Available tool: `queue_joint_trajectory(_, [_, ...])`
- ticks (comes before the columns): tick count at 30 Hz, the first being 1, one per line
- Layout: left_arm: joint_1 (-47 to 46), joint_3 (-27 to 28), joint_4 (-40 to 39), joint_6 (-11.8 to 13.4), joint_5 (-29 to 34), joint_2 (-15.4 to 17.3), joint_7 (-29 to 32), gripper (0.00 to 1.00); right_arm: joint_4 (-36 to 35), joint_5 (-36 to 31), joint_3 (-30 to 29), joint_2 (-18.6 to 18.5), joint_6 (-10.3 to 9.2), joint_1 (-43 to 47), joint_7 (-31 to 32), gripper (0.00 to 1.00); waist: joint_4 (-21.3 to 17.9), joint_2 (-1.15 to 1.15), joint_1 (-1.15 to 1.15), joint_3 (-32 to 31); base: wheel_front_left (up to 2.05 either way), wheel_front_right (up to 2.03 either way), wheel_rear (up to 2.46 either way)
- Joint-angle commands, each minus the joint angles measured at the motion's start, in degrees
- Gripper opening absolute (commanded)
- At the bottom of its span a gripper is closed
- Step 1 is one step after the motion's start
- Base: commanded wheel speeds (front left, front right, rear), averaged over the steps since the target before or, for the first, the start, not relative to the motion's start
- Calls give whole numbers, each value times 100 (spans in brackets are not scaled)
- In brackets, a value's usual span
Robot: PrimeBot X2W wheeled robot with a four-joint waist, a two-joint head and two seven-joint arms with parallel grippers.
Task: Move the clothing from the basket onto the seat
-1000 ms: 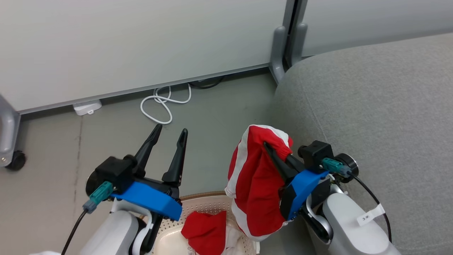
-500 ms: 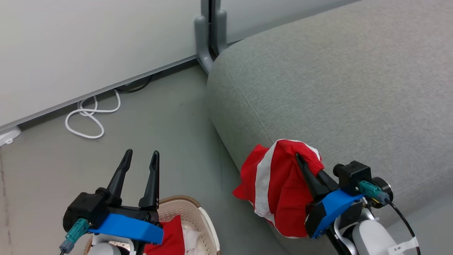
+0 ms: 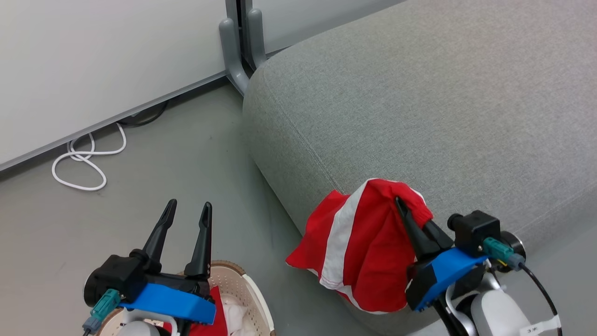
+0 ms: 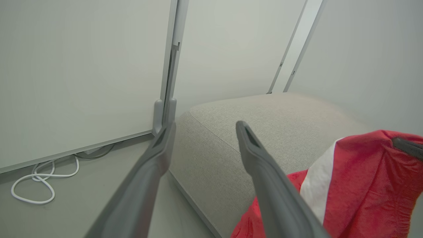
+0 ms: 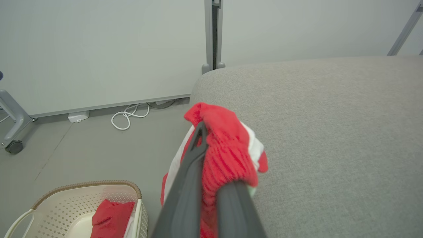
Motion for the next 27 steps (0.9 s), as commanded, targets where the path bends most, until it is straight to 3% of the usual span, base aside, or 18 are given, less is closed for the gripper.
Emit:
queue_joint_trajectory(1, [-78, 29, 10, -43, 38, 11, -27, 100, -62, -23, -23, 15, 1, -224, 9, 0, 25, 0, 0, 52, 0, 0, 0])
queue_joint_trajectory(5, [-191, 44, -17, -53, 85, 66, -27, 100, -173, 79, -76, -228, 1, -849, 97, 0, 88, 0, 0, 291, 0, 0, 0])
queue_joint_trajectory(9, [-374, 3, -88, -70, 130, 163, -27, 100, -266, 258, -330, -701, 1, -1758, 289, 0, 213, 0, 0, 674, 0, 0, 0])
queue_joint_trajectory(17, [-1006, -96, -408, -94, 249, 530, 35, 100, 291, 975, -1423, -1468, 1, -3576, 607, 0, 515, 0, 0, 1868, 0, 0, 0])
queue_joint_trajectory(27, [-1693, -159, -1068, -103, 371, 969, 260, 100, 1237, 841, -2467, -1846, 1, -4878, 281, 0, 838, 0, 0, 3101, 0, 0, 0])
